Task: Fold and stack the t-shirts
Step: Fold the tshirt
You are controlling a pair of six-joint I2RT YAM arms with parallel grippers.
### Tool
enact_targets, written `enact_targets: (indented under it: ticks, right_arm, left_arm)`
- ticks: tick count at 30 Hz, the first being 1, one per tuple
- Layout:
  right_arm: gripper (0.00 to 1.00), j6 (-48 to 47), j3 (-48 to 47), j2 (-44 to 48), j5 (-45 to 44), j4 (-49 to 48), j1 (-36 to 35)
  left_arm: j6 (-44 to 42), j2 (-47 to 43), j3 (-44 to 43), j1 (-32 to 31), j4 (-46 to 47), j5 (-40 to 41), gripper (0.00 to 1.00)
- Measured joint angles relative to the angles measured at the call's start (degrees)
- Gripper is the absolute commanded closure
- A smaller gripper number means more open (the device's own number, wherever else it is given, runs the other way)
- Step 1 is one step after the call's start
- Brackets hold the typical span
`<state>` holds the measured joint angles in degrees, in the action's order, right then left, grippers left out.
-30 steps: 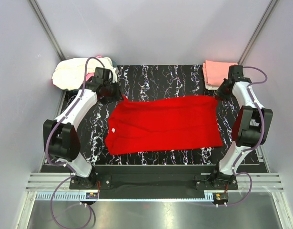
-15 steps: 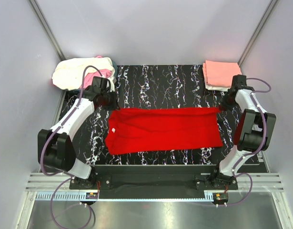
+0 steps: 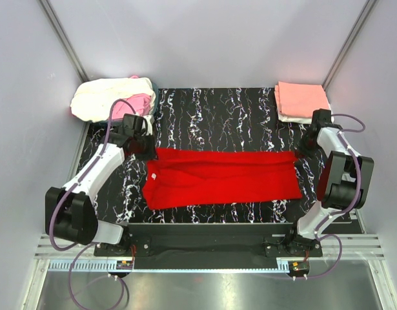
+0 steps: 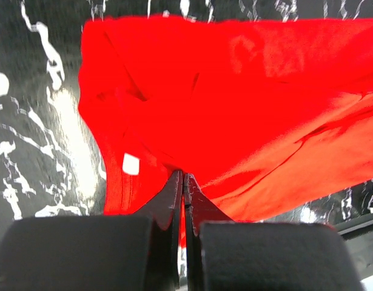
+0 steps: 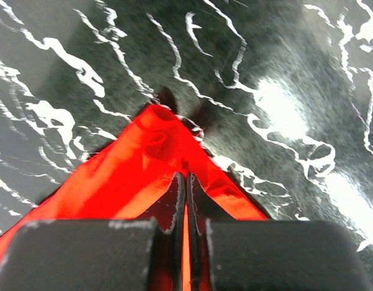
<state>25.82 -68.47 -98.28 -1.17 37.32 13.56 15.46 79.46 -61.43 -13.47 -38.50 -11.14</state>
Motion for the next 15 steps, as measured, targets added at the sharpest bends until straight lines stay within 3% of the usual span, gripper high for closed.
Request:
enact_targets:
  ticks: [1, 2, 3, 4, 7, 9, 15]
  right_arm:
    - [1.00, 0.1, 0.6, 0.3, -0.5, 0.0, 0.0]
    - [0.91, 0.3, 1.0, 0.5, -1.1, 0.1, 0.0]
    - [0.51, 0.8, 1.4, 0.6, -1.5, 0.2, 0.1]
    - [0.37, 1.5, 1.8, 0.7, -2.0, 0.4, 0.3]
    - [0.20, 1.8, 3.5, 0.9, -3.1, 0.5, 2.6]
    - [0.19, 2.4, 4.4, 1.2, -4.0, 1.2, 4.6]
    - [0.24, 3.6, 4.4, 6.8, -3.7, 2.4, 5.6]
  left_arm:
    - [0.0, -0.5, 0.8, 0.0, -0.2, 0.1, 0.95]
    - [0.0, -1.1, 1.6, 0.0, -0.6, 0.2, 0.89]
    - [0.1, -1.7, 2.6, 0.0, -0.9, 0.5, 0.80]
    - [0.2, -2.2, 3.6, -0.1, -1.6, 0.8, 0.68]
    - [0.8, -4.2, 6.4, -0.1, -3.6, 2.3, 0.39]
    - [1.9, -6.8, 7.9, -0.1, -6.0, 2.9, 0.25]
    - [5.7, -17.8, 10.3, -0.3, -7.9, 3.1, 0.26]
